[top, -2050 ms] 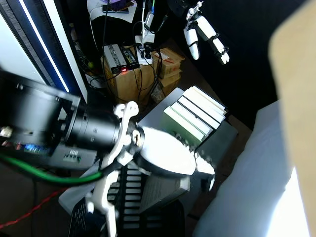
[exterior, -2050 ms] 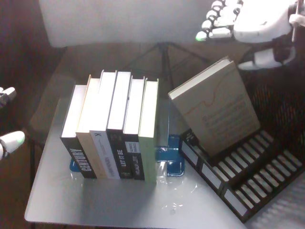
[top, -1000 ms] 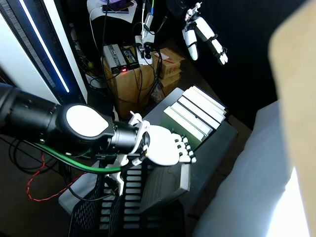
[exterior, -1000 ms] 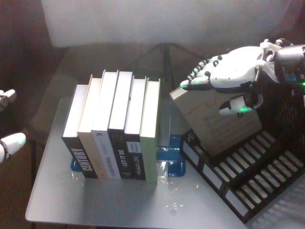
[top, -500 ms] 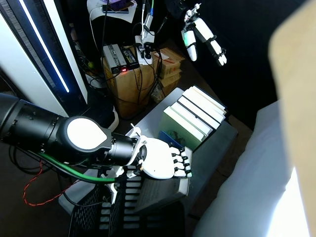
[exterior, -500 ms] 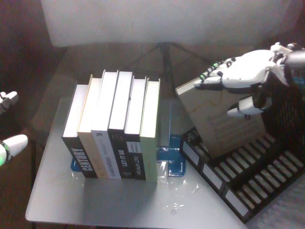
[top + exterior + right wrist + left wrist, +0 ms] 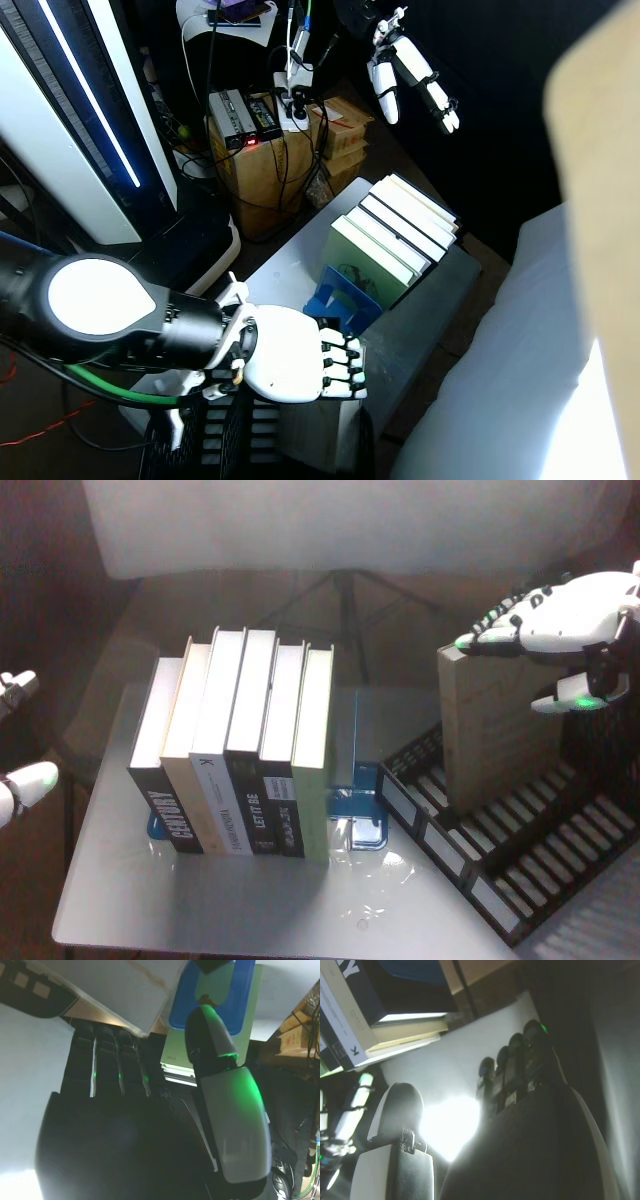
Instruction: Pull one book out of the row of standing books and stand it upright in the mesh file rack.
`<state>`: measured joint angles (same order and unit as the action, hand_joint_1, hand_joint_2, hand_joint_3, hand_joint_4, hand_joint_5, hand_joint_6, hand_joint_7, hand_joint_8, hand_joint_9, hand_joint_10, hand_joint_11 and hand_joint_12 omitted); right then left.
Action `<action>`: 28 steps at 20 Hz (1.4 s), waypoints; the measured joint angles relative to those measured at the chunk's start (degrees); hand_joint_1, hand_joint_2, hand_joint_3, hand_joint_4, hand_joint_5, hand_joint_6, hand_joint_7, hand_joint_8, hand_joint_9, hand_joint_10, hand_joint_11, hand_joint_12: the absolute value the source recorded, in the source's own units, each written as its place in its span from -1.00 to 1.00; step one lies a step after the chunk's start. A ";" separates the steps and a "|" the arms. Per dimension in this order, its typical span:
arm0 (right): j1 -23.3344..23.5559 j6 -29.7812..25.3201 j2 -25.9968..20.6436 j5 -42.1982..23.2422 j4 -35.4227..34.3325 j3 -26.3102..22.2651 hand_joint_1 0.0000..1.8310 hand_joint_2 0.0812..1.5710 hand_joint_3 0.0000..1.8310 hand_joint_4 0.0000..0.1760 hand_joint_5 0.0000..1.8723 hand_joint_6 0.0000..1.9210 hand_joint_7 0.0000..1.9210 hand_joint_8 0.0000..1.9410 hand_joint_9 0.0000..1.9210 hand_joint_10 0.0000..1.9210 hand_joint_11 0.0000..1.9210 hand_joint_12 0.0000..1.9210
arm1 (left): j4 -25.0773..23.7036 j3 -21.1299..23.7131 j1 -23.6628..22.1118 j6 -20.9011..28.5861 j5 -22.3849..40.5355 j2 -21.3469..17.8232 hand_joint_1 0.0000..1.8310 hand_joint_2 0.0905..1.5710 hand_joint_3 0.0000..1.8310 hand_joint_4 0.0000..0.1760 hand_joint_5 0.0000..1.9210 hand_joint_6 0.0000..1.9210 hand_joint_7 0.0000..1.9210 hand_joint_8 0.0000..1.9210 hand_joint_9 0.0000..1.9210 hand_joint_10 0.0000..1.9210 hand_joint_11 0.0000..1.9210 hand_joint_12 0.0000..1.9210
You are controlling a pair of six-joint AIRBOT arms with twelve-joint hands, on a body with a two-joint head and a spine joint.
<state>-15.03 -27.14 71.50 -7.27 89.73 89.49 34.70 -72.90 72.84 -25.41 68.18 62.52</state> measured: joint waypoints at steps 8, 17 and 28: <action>2.54 0.22 -6.10 0.35 0.02 -6.40 -0.25 0.68 -1.00 -1.00 -1.00 -1.00 -1.00 -1.00 -1.00 -1.00 -1.00 -1.00 | -1.27 0.90 0.02 0.74 1.55 -0.15 -0.45 0.72 -0.99 -0.81 -0.94 -1.00 -1.00 -1.00 -1.00 -1.00 -1.00 -1.00; 2.08 21.97 -9.60 -16.35 -38.80 -9.49 -0.35 0.62 -1.00 -0.56 -1.00 -1.00 -1.00 -1.00 -1.00 -1.00 -1.00 -1.00 | -7.76 1.44 -5.55 1.29 4.02 -2.51 -0.43 0.71 -1.00 -0.73 -0.99 -1.00 -1.00 -1.00 -1.00 -1.00 -1.00 -1.00; -16.31 38.10 -18.67 -36.65 -72.08 -20.00 -0.25 0.69 -0.99 -1.00 -1.00 -0.95 -0.99 -1.00 -1.00 -0.66 -1.00 -0.19 | -24.52 1.25 -15.56 4.76 6.08 -3.15 -0.60 0.72 -1.00 -0.07 -1.00 -1.00 -1.00 -1.00 -1.00 -1.00 -1.00 -0.48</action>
<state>-31.33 10.96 52.84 -43.92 17.65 69.49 10.17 -71.66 57.28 -20.64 74.26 59.37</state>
